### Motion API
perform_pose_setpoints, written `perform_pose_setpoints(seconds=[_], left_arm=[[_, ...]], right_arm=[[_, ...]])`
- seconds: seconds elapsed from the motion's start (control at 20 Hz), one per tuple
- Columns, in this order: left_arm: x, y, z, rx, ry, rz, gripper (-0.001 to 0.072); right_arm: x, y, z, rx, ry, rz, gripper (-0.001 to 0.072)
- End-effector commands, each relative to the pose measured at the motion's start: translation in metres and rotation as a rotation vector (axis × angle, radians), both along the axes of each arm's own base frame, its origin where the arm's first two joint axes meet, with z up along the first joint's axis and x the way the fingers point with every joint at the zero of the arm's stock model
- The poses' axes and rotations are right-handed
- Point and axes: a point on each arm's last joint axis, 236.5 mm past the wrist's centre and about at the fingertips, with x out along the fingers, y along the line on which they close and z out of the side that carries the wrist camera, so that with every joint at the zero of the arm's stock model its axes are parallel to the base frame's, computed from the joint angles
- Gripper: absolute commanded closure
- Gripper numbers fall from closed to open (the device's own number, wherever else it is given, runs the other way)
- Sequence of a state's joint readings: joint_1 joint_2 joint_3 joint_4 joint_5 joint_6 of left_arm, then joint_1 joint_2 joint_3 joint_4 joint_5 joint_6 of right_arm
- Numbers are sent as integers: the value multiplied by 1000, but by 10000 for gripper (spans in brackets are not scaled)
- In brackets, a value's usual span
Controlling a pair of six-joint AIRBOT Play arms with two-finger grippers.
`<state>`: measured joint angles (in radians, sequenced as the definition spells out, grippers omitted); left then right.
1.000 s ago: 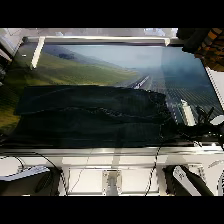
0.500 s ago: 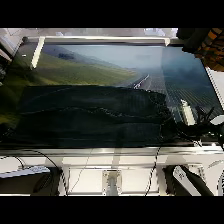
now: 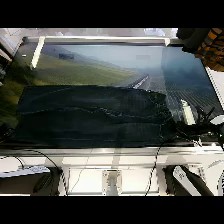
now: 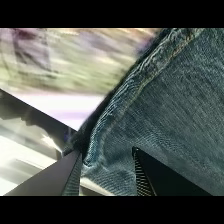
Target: Fold the clothes and pants, and hang the long-sleeved shirts on hangers.
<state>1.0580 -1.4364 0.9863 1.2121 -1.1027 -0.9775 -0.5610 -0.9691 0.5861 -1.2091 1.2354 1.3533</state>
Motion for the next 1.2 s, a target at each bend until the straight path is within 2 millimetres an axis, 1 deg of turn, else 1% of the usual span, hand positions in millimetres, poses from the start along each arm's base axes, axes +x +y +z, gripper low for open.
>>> perform_pose_setpoints(seconds=[0.0, 0.05, 0.1, 0.15, 0.2, 0.5, 0.6, 0.65, 0.7, 0.75, 0.8, 0.85, 0.9, 0.95, 1.0, 1.05, 1.1, 1.15], left_arm=[[-5, -9, 1, -38, 23, -7, 369], [-6, -11, 1, -45, 26, -9, 371], [-7, -12, 1, -50, 29, -12, 411], [-9, -13, 1, -55, 37, -17, 510], [-10, -14, 0, -56, 43, -20, 524], [-15, -10, -3, -38, 63, -29, 526], [-23, -8, -8, -28, 101, -46, 616], [-32, -5, -12, -20, 139, -49, 690], [-43, -2, -17, -12, 191, -46, 687], [-50, -1, -19, -9, 220, -55, 688], [-51, -4, -17, -16, 218, -80, 690], [-44, -7, -11, -27, 181, -101, 691], [-33, -14, 0, -49, 126, -151, 691], [-20, -27, 16, -98, 57, -244, 690], [-8, -46, 40, -161, -34, -379, 690], [3, -56, 66, -199, -116, -463, 691], [20, -56, 89, -203, -208, -461, 691], [44, -57, 116, -218, -363, -431, 691]], right_arm=[[1, -1, 0, -4, -6, -2, 232], [2, -2, 0, -6, -8, -2, 232], [3, -3, 0, -11, -14, -5, 232], [4, -4, 0, -15, -19, -8, 232], [5, -4, 0, -17, -21, -9, 232], [6, -5, 0, -20, -25, -10, 232], [6, -5, 0, -19, -24, -10, 232], [6, -5, 0, -19, -24, -10, 232], [6, -4, 0, -18, -23, -10, 232], [6, -4, 0, -18, -23, -9, 232], [6, -4, 0, -18, -23, -9, 232], [6, -5, 0, -19, -24, -9, 232], [7, -5, 1, -23, -28, -1, 232], [7, -5, 2, -25, -33, 14, 232], [8, -6, 4, -28, -39, 36, 231], [7, -5, 7, -27, -37, 57, 231], [7, -8, 10, -37, -36, 71, 231], [4, -11, 13, -51, -21, 86, 232]])
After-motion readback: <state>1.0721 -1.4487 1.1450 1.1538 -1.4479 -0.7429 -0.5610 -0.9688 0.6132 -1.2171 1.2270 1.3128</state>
